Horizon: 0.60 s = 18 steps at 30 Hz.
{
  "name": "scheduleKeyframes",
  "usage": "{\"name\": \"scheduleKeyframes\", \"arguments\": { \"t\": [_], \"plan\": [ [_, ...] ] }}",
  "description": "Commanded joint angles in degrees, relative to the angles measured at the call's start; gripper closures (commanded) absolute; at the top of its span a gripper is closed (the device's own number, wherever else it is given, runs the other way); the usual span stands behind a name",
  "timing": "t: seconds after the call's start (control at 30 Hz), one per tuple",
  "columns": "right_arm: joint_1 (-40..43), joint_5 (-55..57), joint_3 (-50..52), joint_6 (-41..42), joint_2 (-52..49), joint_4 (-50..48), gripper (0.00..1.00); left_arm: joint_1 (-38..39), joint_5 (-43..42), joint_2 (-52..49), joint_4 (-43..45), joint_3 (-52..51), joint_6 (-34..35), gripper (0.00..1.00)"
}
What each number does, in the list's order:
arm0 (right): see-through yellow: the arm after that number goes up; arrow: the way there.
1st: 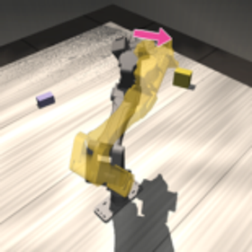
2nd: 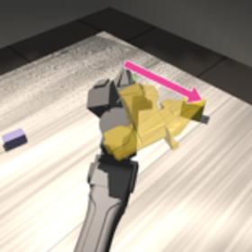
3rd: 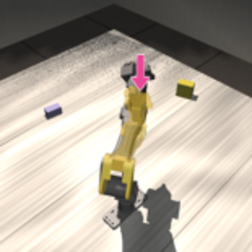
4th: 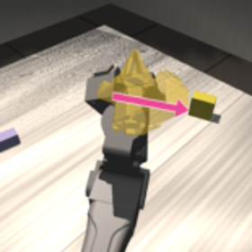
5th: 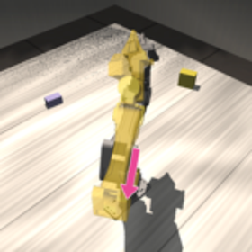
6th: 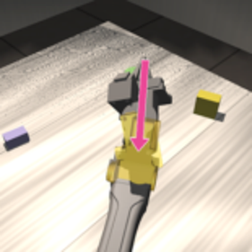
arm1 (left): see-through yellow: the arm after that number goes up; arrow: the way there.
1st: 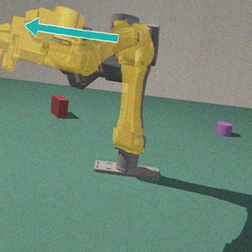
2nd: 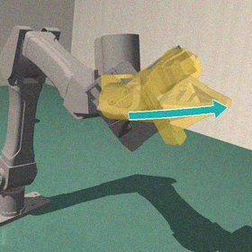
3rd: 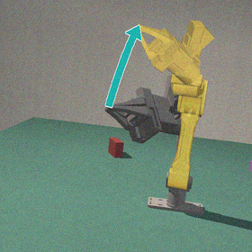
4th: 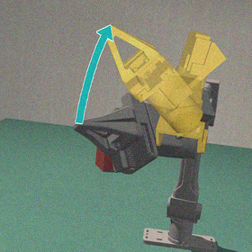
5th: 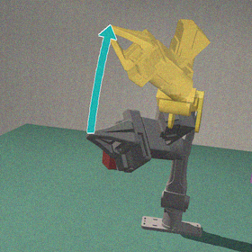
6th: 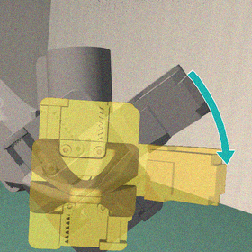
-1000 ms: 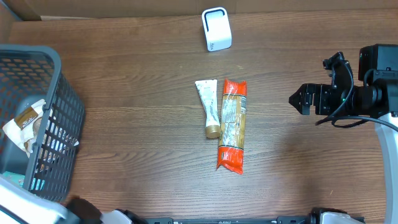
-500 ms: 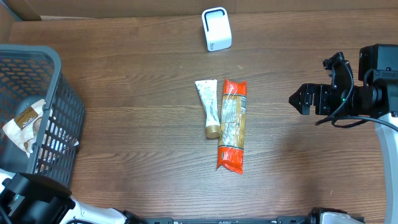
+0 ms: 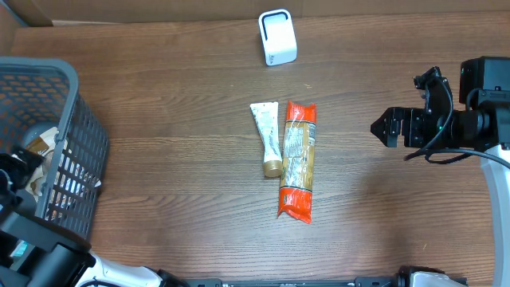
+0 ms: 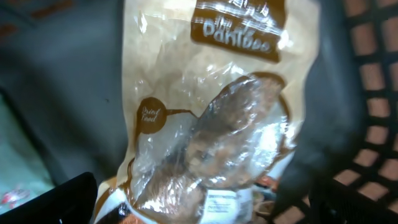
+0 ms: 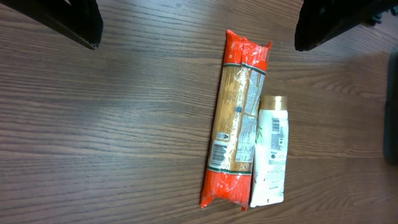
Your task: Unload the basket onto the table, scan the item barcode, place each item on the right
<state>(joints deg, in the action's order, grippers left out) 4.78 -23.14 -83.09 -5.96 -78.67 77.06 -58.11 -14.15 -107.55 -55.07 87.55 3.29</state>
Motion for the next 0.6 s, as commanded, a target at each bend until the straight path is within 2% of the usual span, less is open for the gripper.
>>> {"name": "scheduleKeyframes", "arguments": {
  "t": [0.0, 0.37, 0.57],
  "plan": [
    [-0.3, 0.2, -1.2, 0.1, 0.4, -0.2, 0.0, 0.9, -1.3, -0.3, 3.0, -3.4, -5.7, 0.0],
    [-0.3, 1.3, -1.2, 0.2, 0.4, 0.0, 0.0, 1.1, -0.6, -0.4, 10.2, -7.2, -9.1, 0.01],
    [-0.3, 1.3, -1.2, 0.2, 0.4, 0.0, 0.0, 1.1, -0.5, -0.5, 17.1, -13.1, -9.1, 0.0]
  ]
}}
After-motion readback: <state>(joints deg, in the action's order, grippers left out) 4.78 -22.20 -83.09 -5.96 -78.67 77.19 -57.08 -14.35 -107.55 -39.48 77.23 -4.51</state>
